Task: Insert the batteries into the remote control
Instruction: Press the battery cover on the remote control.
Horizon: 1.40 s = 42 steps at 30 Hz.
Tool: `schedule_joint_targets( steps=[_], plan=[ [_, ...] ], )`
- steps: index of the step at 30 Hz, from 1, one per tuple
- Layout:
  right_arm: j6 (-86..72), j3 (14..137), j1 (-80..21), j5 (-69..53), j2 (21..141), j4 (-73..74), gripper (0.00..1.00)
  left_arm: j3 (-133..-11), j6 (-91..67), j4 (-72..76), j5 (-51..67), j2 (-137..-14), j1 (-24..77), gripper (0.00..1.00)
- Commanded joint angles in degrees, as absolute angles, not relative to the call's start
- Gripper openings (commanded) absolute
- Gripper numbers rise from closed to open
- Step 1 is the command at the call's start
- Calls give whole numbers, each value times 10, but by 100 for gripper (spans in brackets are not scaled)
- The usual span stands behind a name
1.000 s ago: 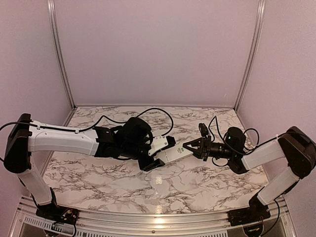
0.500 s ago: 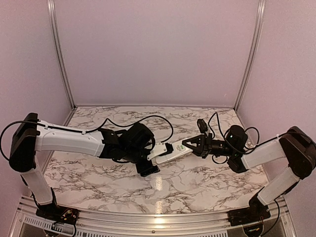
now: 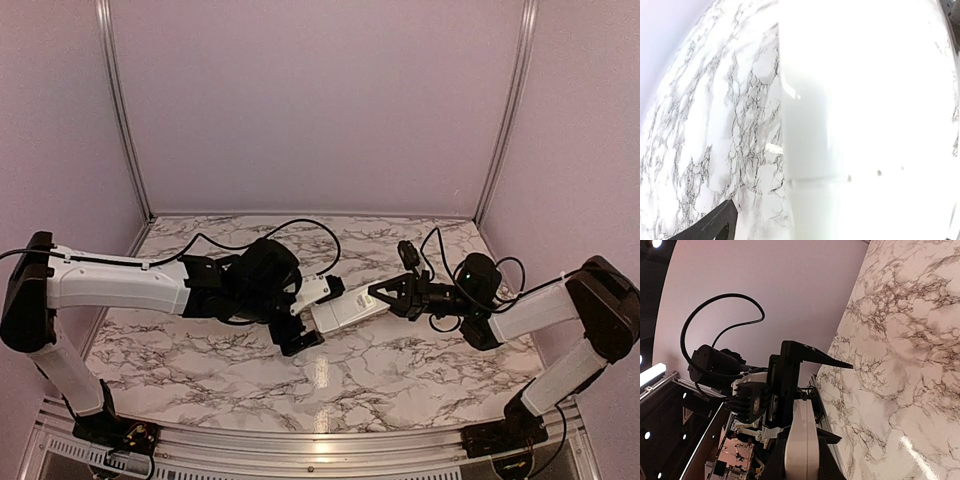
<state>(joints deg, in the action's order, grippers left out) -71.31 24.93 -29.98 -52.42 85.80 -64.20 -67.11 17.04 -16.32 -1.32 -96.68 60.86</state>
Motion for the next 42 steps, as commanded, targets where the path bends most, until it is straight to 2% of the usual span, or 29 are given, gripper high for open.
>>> schedule_joint_targets(
  steps=[1,10,15,20,25,37,42],
  plan=[
    [-698,265,-288,-526,851,-650,0,-637,155,-116,24,-892,611,99],
    [-679,283,-270,-538,828,-634,0,-526,68,-32,79,-805,598,99],
    [-693,280,-270,-541,827,-665,0,-478,-115,105,189,-791,547,99],
    [-704,279,-272,-541,833,-690,0,-445,-274,248,227,-793,532,99],
    [-711,285,-278,-542,838,-707,0,-428,-377,362,284,-833,531,90],
    [-729,290,-291,-547,837,-748,0,-461,-399,346,312,-883,529,76],
    [-741,292,-298,-550,845,-768,0,-471,-401,342,314,-893,529,65]
  ],
)
